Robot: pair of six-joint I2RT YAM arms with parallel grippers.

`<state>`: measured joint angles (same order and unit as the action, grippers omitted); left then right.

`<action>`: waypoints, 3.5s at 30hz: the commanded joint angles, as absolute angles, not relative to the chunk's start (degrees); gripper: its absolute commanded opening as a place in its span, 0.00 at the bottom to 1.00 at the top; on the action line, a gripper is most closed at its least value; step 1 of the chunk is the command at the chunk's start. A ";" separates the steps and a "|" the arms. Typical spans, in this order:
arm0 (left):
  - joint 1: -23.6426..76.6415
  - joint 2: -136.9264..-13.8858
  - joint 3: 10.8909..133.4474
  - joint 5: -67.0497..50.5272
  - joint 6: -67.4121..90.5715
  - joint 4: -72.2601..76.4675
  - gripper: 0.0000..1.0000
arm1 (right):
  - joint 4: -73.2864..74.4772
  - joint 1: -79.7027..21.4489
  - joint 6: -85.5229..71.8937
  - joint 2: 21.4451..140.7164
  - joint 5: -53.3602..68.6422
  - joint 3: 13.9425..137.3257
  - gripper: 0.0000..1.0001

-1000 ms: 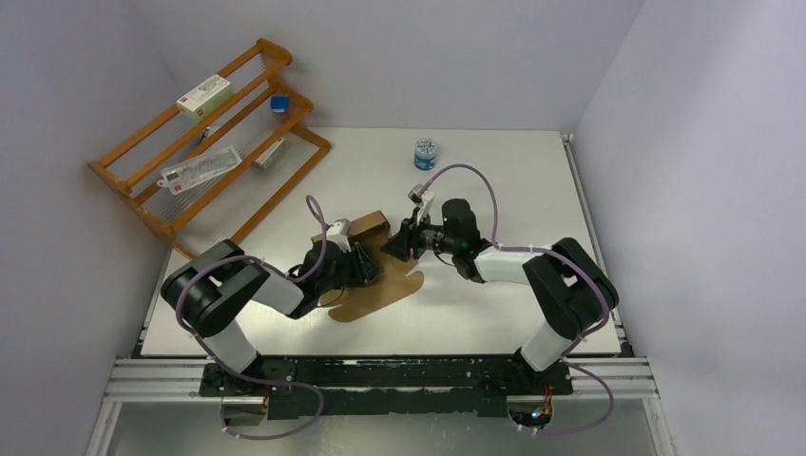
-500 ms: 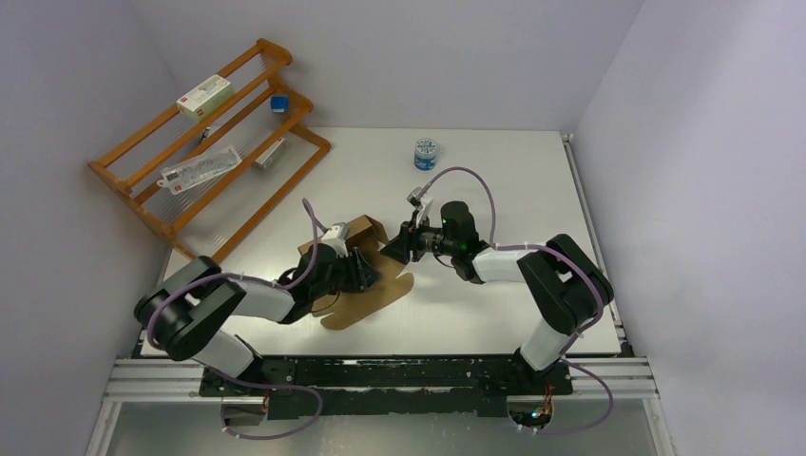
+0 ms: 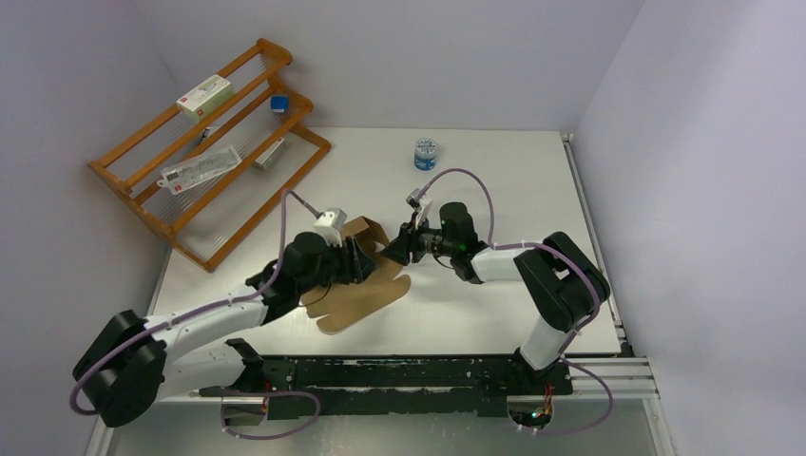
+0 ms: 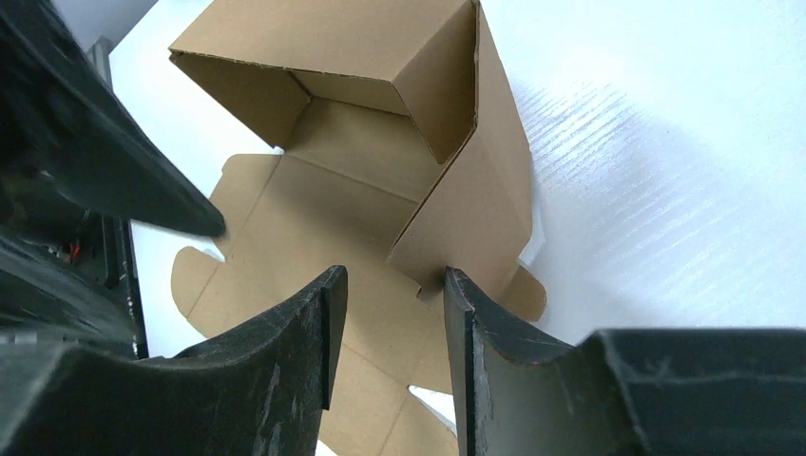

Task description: Fold the paper box

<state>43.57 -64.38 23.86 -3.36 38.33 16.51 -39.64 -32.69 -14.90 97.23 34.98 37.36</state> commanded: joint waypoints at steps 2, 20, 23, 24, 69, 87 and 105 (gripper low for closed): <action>43.02 -61.40 35.85 8.52 29.78 1.91 0.57 | -42.49 -32.54 -14.05 97.39 35.40 36.99 0.45; 27.16 -77.01 43.69 1.72 24.90 9.11 0.72 | -42.77 -32.66 -13.68 97.72 36.45 36.82 0.45; 27.15 -78.01 42.92 -1.03 25.04 11.01 0.72 | -42.90 -32.76 -13.58 97.90 36.65 36.89 0.45; 27.14 -78.37 42.55 -2.12 25.12 11.70 0.72 | -42.63 -32.78 -13.49 97.91 36.61 36.97 0.45; 27.15 -78.79 34.89 -6.08 22.46 16.31 0.60 | -16.87 -40.54 1.90 91.89 27.35 47.18 0.48; 27.16 -78.20 34.99 -5.87 21.93 16.13 0.60 | -10.21 -25.88 8.31 87.99 25.18 51.45 0.50; 27.13 -78.34 34.82 -6.45 22.40 16.66 0.60 | -12.15 -25.43 19.87 107.18 44.98 59.71 0.51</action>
